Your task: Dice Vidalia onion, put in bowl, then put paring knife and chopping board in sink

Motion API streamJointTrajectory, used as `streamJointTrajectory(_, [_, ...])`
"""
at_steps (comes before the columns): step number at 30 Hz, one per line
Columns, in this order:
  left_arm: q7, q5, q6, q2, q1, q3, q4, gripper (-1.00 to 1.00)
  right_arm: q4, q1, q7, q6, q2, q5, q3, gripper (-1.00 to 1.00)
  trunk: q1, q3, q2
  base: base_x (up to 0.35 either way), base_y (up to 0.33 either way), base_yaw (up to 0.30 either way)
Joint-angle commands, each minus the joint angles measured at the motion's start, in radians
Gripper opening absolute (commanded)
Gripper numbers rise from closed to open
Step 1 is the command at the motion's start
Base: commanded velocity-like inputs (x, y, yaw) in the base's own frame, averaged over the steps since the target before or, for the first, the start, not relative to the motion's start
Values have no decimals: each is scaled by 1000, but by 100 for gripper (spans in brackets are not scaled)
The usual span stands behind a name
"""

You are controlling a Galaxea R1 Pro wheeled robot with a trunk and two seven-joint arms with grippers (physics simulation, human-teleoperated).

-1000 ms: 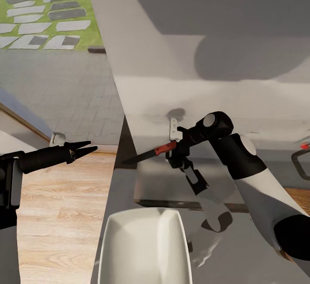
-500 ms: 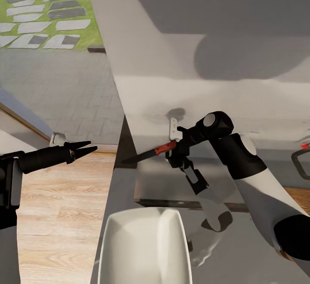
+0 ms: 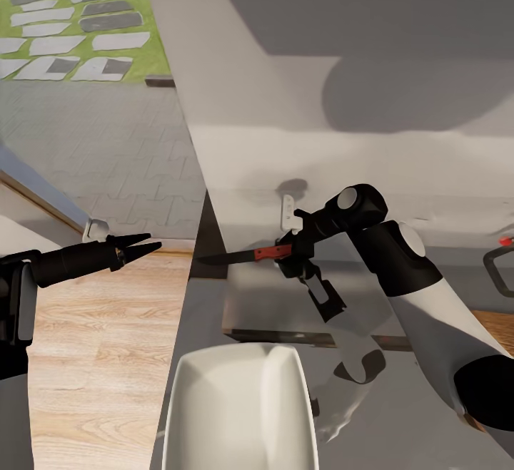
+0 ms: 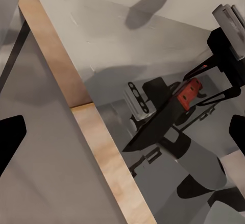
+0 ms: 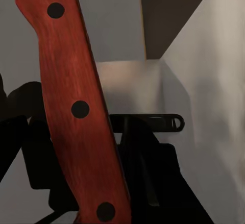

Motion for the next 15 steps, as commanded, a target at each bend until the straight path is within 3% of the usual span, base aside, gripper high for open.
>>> streamJointTrajectory(1, [-2,2,10,0,-1,0,0,100,1,0,0,2,-1,9,3,-100,1,-2,-1,0,0,0])
streamJointTrajectory(15, [-2,2,11,0,-1,1,0,100,1,0,0,2,-1,9,2,-100,1,20,-1,0,0,0])
